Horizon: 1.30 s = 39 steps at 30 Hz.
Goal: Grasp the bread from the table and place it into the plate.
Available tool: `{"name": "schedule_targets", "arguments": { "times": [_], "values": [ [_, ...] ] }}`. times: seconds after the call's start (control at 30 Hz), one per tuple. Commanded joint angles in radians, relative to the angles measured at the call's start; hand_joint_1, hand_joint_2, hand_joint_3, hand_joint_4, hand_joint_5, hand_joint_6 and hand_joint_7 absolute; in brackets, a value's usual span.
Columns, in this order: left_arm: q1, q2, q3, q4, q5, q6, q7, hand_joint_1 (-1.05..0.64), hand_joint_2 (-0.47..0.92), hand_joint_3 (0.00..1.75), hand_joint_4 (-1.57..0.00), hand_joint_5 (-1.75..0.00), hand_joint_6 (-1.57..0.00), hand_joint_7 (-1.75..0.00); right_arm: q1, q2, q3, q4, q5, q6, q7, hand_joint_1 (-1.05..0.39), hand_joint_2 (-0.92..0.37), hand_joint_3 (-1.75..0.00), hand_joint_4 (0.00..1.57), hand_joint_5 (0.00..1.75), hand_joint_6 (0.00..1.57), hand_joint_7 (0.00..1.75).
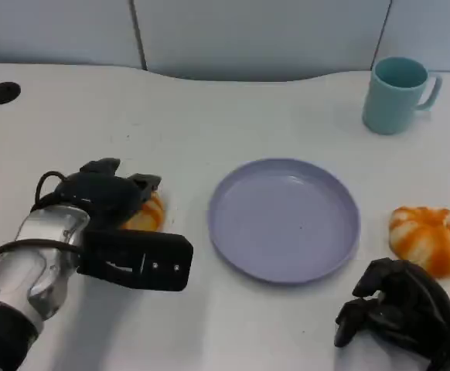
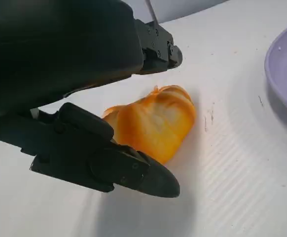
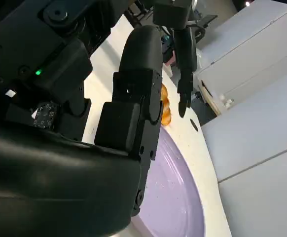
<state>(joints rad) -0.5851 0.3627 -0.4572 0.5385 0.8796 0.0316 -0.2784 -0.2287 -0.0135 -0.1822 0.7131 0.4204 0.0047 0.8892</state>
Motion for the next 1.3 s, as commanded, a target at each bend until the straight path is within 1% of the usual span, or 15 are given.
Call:
{"name": "schedule_targets", "arguments": {
  "times": [0.03,0.07,0.2,0.37,0.47,0.6,0.7,0.9,1.03,1.3],
  "values": [
    [-0.022,0.005,-0.009,0.036,-0.027,0.013,-0.005,-0.77,0.88,0.00,-0.03,-0.02,-0.06,-0.02,0.028,-0.017,0.001,0.003,-0.006,0.027,-0.014,-1.05,-0.41,0.00,1.57,0.46,1.57,0.24],
    [-0.024,0.006,-0.012,0.038,-0.030,0.014,-0.004,-0.77,0.88,0.00,-0.03,-0.03,-0.07,-0.02,0.029,-0.017,0.001,0.001,-0.007,0.028,-0.014,-1.05,-0.41,0.00,1.57,0.46,1.57,0.24],
    [-0.057,-0.031,-0.025,0.142,-0.046,0.015,0.028,-0.78,0.88,0.00,-0.06,-0.05,-0.09,-0.03,0.035,-0.019,0.006,-0.017,-0.011,0.037,-0.018,-1.05,-0.41,0.00,1.57,0.46,1.57,0.24],
    [-0.073,-0.041,-0.039,0.187,-0.059,0.012,0.047,-0.78,0.88,0.00,-0.06,-0.05,-0.09,-0.02,0.038,-0.018,0.006,-0.019,-0.008,0.036,-0.018,-1.05,-0.41,0.00,1.57,0.46,1.57,0.24],
    [-0.105,-0.092,-0.060,0.346,-0.070,0.001,0.103,-0.74,0.86,0.00,-0.06,-0.06,-0.11,-0.03,0.050,-0.019,0.006,-0.039,-0.003,0.046,-0.017,-1.05,-0.41,0.00,1.57,0.47,1.57,0.24],
    [-0.141,-0.119,-0.073,0.459,-0.084,-0.012,0.137,-0.73,0.86,0.00,-0.05,-0.06,-0.10,-0.02,0.058,-0.018,0.008,-0.055,-0.003,0.051,-0.024,-1.05,-0.41,0.00,1.57,0.47,1.57,0.24],
    [-0.161,-0.138,-0.063,0.531,-0.117,-0.023,0.153,-0.70,0.85,0.00,-0.05,-0.07,-0.10,-0.02,0.060,-0.015,0.007,-0.056,-0.002,0.053,-0.026,-1.05,-0.41,0.00,1.57,0.47,1.57,0.25],
    [-0.180,-0.144,-0.076,0.577,-0.142,-0.038,0.172,-0.69,0.85,0.00,-0.04,-0.08,-0.11,-0.02,0.060,-0.015,0.008,-0.059,-0.002,0.057,-0.028,-1.05,-0.40,0.00,1.57,0.48,1.57,0.25],
    [-0.200,-0.152,-0.090,0.640,-0.138,-0.041,0.228,-0.72,0.87,0.01,-0.03,-0.08,-0.10,-0.01,0.065,-0.015,0.010,-0.071,-0.008,0.049,-0.039,-1.05,-0.41,-0.01,1.57,0.49,1.57,0.26],
    [-0.218,-0.161,-0.104,0.679,-0.145,-0.042,0.245,-0.72,0.85,0.00,-0.02,-0.09,-0.10,-0.01,0.065,-0.015,0.011,-0.069,-0.002,0.049,-0.038,-1.05,-0.42,0.00,1.57,0.49,1.57,0.26]
  ]
}}
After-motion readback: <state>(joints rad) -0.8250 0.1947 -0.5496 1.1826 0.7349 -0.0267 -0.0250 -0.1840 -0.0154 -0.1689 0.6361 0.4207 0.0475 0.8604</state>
